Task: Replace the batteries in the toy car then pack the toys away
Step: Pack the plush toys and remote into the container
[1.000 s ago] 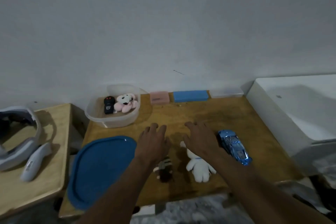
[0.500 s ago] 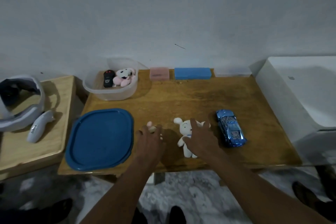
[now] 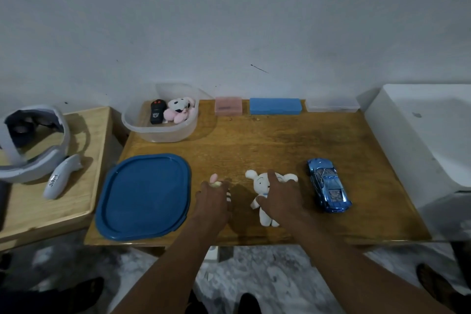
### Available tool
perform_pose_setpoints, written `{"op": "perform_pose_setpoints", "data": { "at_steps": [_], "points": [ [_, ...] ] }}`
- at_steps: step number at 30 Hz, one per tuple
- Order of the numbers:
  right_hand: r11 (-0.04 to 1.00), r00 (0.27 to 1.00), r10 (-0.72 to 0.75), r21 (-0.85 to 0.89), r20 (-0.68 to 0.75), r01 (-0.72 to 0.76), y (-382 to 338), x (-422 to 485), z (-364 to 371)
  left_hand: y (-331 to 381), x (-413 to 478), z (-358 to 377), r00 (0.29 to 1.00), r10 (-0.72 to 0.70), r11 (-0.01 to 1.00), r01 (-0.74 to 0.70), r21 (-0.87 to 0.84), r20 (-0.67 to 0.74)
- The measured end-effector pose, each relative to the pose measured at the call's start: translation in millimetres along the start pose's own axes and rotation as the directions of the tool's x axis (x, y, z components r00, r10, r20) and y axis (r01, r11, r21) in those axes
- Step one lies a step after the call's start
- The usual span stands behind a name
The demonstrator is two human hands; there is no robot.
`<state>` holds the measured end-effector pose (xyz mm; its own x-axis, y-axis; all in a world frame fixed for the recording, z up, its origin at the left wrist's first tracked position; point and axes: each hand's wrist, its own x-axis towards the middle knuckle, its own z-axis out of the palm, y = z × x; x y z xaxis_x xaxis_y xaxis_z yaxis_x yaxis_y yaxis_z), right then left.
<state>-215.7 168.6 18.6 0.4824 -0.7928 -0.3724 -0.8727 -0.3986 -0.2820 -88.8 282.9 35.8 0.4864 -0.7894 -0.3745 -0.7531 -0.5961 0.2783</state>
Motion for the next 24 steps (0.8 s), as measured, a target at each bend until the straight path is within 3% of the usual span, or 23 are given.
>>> {"op": "perform_pose_setpoints", "data": {
  "at_steps": [10,16,24],
  "points": [
    [0.992,0.994,-0.092,0.087,-0.054,0.096,-19.3,-3.1,-18.9,-13.4,5.3,-9.6,0.996,-0.028,0.992,0.017,-0.122,-0.09],
    [0.96,0.982,-0.117,0.236,-0.146,0.15,-68.4,13.7,-46.3,-37.5,19.8,-67.3,0.976,-0.002,0.984,-0.036,-0.172,-0.217],
    [0.966,0.958,-0.118,0.195,-0.262,0.172,-162.1,50.8,-72.8,-106.7,57.8,-151.9,0.917,0.079,0.983,-0.136,-0.12,-0.391]
  ]
}}
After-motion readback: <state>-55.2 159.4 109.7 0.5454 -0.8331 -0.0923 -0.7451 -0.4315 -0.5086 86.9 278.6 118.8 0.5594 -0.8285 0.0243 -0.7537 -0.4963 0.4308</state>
